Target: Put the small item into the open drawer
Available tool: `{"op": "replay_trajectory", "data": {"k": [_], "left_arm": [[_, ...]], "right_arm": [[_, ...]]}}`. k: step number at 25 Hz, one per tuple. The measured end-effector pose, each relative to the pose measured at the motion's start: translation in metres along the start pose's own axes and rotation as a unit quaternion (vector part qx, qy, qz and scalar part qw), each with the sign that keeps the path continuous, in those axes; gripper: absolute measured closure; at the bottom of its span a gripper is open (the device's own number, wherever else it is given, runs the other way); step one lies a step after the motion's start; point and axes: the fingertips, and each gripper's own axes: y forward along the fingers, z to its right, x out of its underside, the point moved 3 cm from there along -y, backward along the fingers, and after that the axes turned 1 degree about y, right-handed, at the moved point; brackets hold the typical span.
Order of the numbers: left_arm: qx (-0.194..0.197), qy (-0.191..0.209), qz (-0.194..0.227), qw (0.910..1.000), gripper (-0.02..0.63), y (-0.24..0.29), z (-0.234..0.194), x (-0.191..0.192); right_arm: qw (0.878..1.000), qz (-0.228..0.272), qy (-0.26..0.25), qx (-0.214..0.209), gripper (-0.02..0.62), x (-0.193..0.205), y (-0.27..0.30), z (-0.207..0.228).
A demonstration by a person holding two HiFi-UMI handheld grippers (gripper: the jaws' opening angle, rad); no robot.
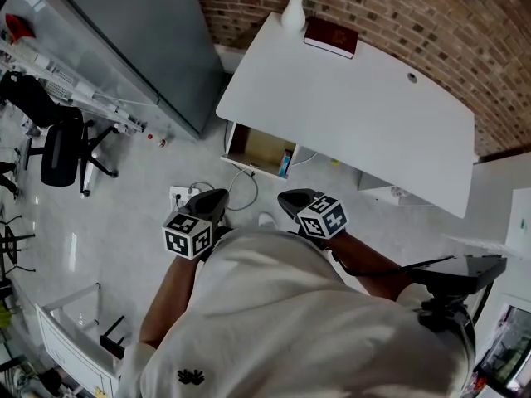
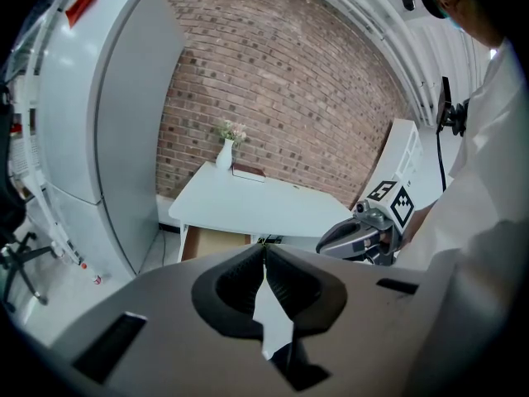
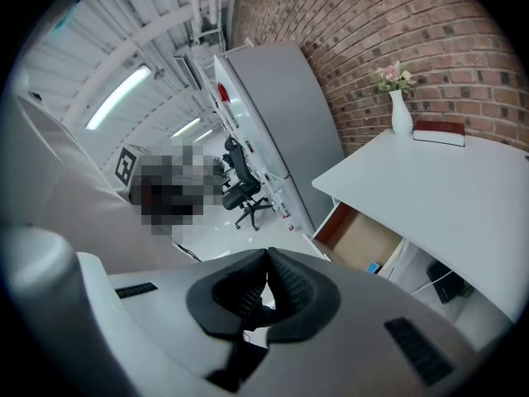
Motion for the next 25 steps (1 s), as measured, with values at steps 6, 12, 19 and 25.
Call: {"op": "replay_trajectory", "data": {"k": [6,12,19,25], "left_arm": [[-0.007,-0.010,-0.003,0.9999,0.578,-0.006,-0.013,0.008],[-0.018,-0.014,-0.006,0.9997,0.578,-0.009,-0.024,0.019],[-0.002,-0.006,-0.021,0.9998,0.578,-0.006,-0.020,0.023],[-0.005,-0.006,-0.025,0.9997,0.578,-0.008,-0.021,0.031]], "right_arm": [[1.000,-0.013,-0.019,-0.006,0.566,-0.003,0.018,-0.006],[0.999,-0.024,-0.034,-0.014,0.566,-0.001,0.036,-0.006],[0.999,-0.028,-0.030,-0.009,0.566,0.004,0.035,-0.013],[0.999,-0.041,-0.029,-0.017,0.566,0.013,0.045,-0.016]]}}
